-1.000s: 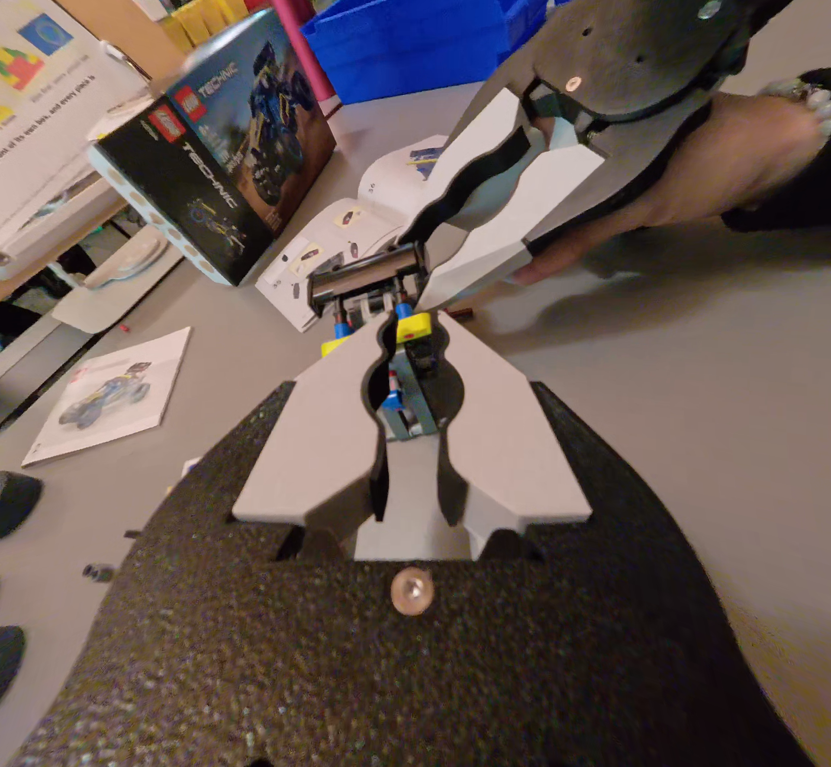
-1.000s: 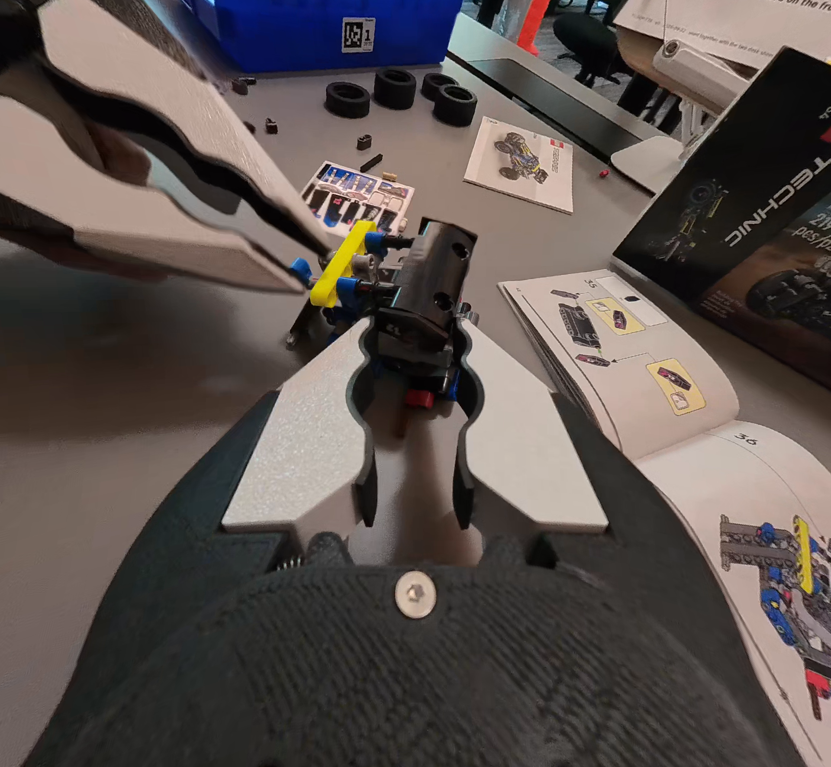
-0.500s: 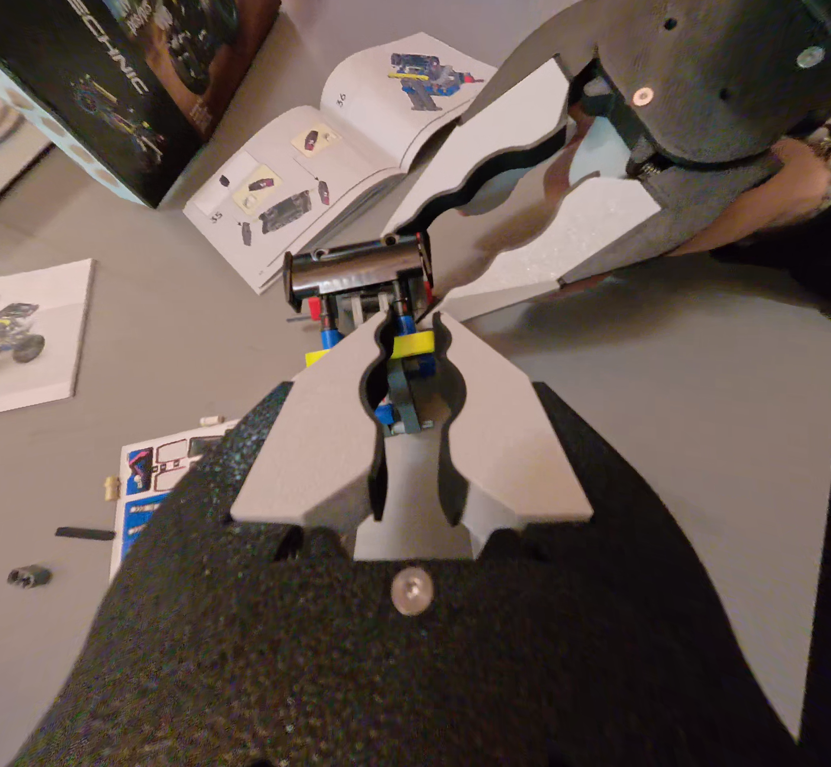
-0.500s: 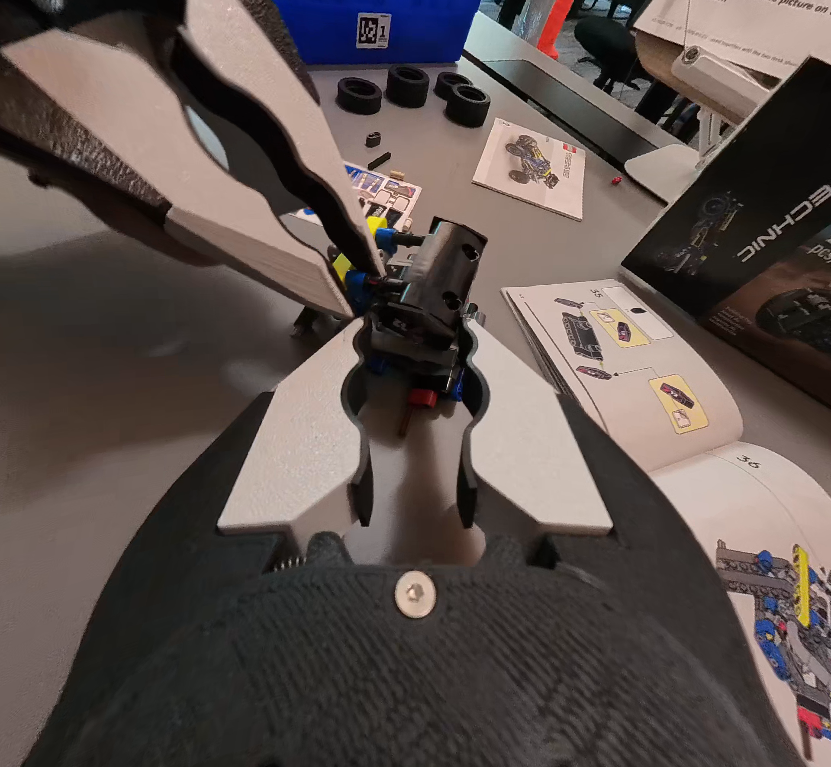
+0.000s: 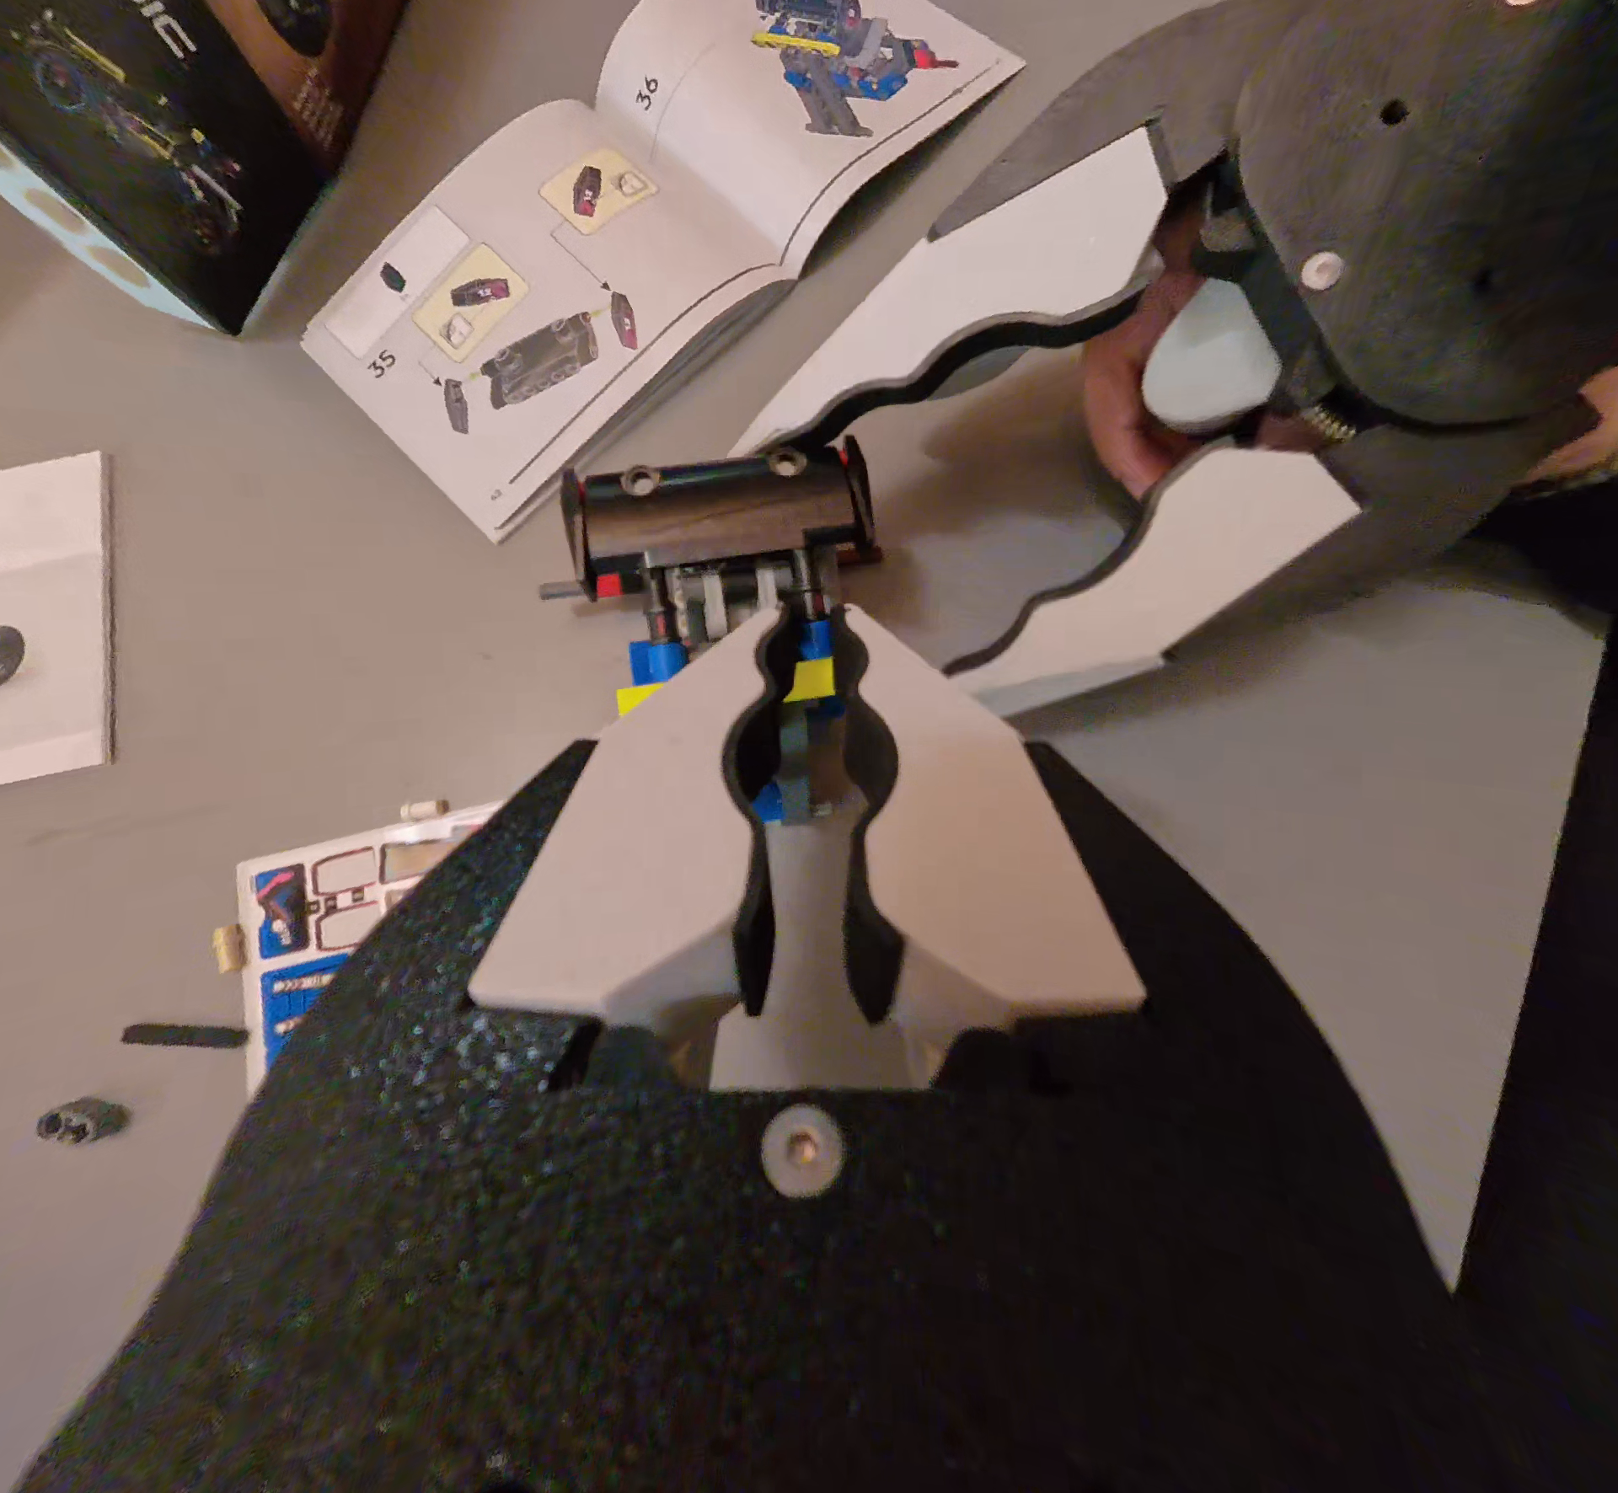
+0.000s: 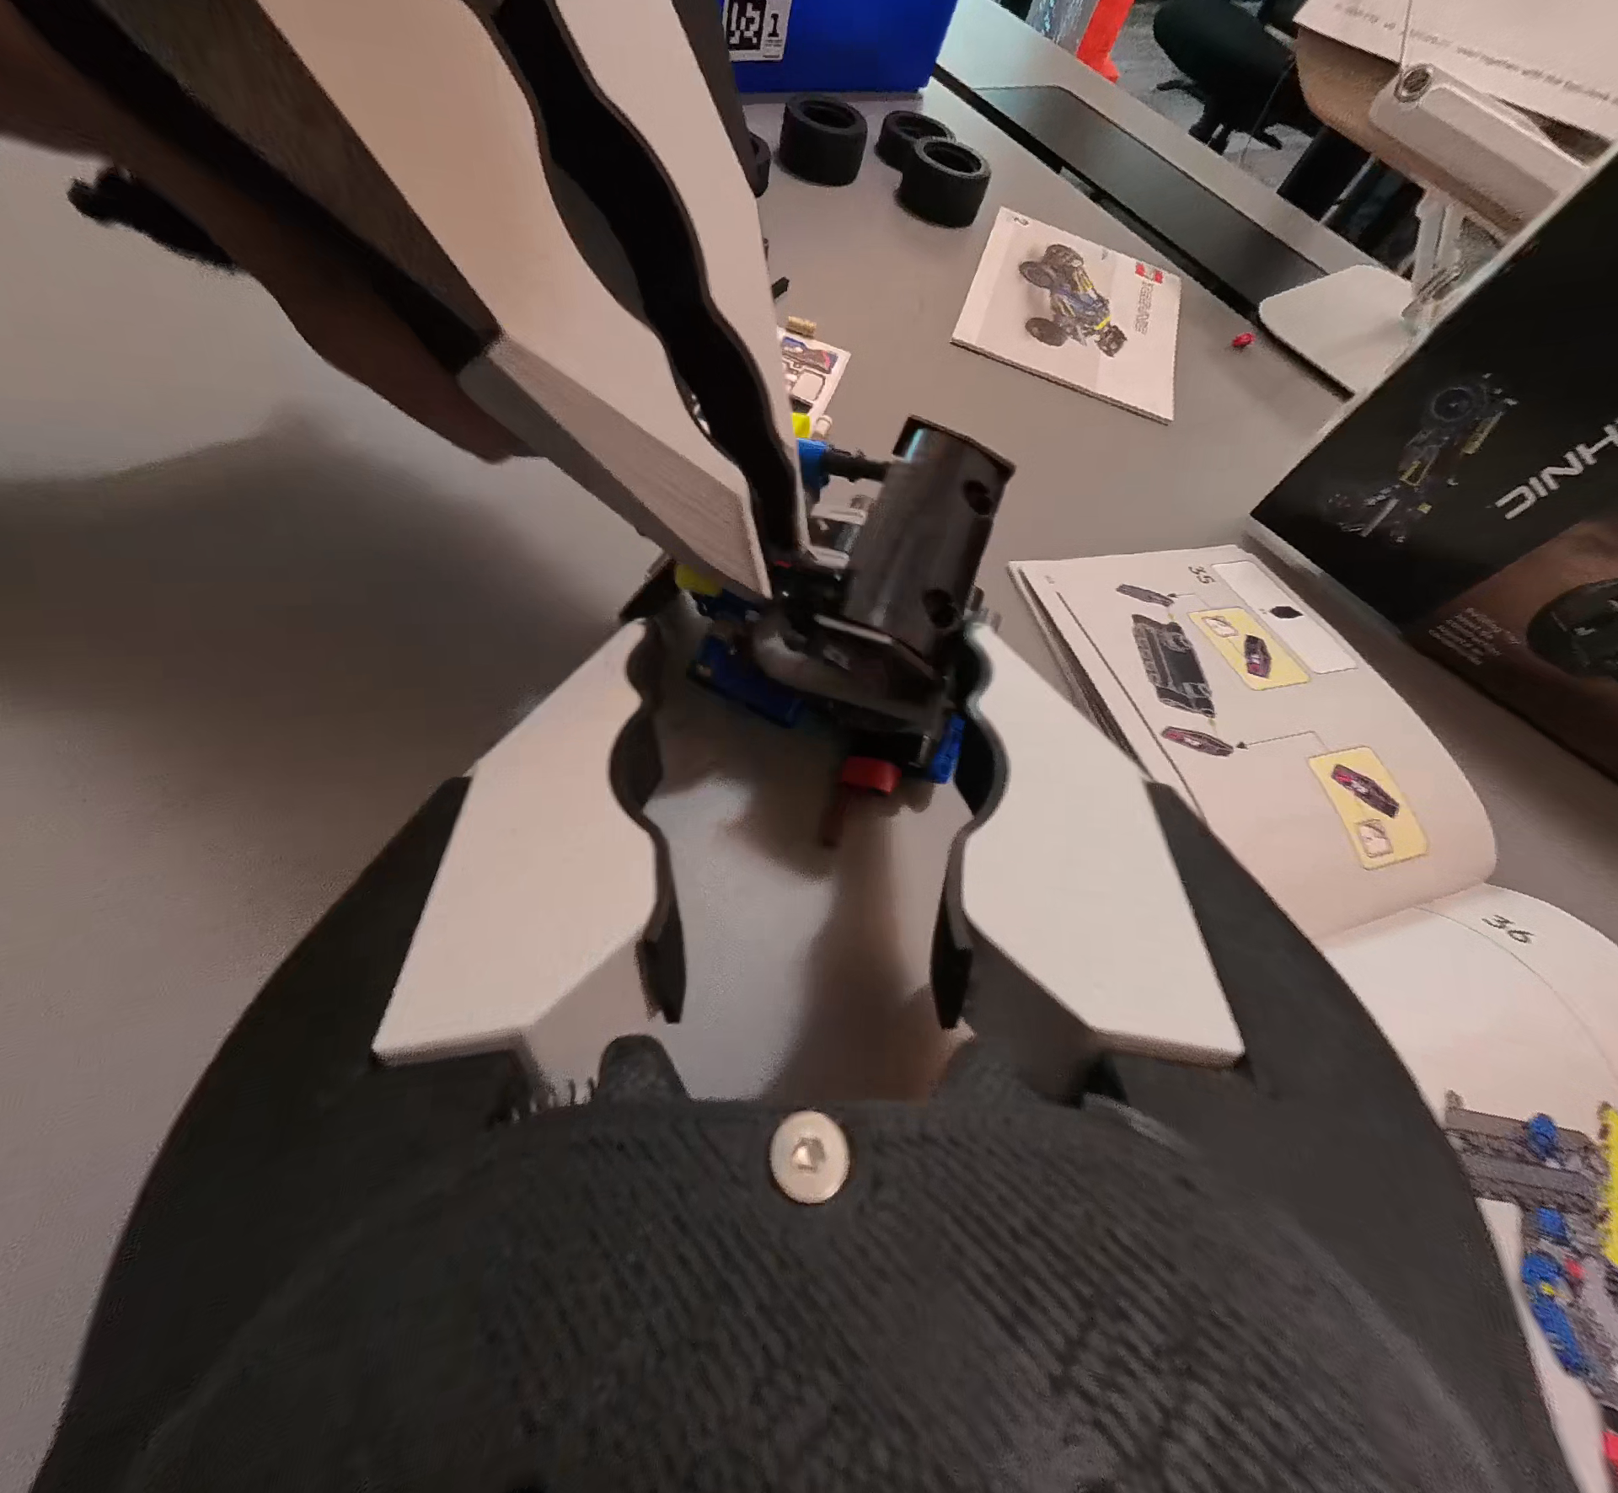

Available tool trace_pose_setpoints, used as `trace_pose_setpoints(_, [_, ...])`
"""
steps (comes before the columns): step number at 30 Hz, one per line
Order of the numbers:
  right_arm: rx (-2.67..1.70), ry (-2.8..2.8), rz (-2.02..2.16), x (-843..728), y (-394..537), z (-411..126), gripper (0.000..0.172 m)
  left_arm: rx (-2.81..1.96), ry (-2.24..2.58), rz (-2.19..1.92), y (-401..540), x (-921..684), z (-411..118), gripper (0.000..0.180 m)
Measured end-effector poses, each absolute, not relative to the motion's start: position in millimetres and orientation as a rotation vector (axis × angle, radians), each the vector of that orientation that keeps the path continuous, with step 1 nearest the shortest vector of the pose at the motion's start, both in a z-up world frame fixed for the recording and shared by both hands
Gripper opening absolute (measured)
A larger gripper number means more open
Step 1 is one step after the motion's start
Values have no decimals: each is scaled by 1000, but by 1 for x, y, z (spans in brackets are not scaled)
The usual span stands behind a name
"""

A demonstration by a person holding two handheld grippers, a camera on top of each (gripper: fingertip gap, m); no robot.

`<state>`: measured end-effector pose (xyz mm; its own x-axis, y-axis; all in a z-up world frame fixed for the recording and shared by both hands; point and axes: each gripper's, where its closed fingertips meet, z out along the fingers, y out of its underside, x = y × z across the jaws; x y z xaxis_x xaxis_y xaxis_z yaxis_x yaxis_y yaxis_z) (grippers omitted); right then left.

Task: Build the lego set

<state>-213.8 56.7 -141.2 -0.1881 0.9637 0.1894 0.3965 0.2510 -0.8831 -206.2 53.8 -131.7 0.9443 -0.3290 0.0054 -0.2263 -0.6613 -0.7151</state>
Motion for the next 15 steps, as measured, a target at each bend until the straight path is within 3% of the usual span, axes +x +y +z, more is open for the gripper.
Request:
trace_pose_setpoints(6, [-1390, -1628, 842, -225, 61, -143, 76, -2217, 271, -145, 62, -209, -132, 4])
trace_pose_setpoints(9, [-1440, -1583, 879, -225, 67, -141, 63, -2178, 225, -153, 63, -209, -131, 4])
trace_pose_setpoints(15, [-1517, -1574, 960, -230, 68, -143, 63, -2162, 188, -150, 66, -213, -131, 4])
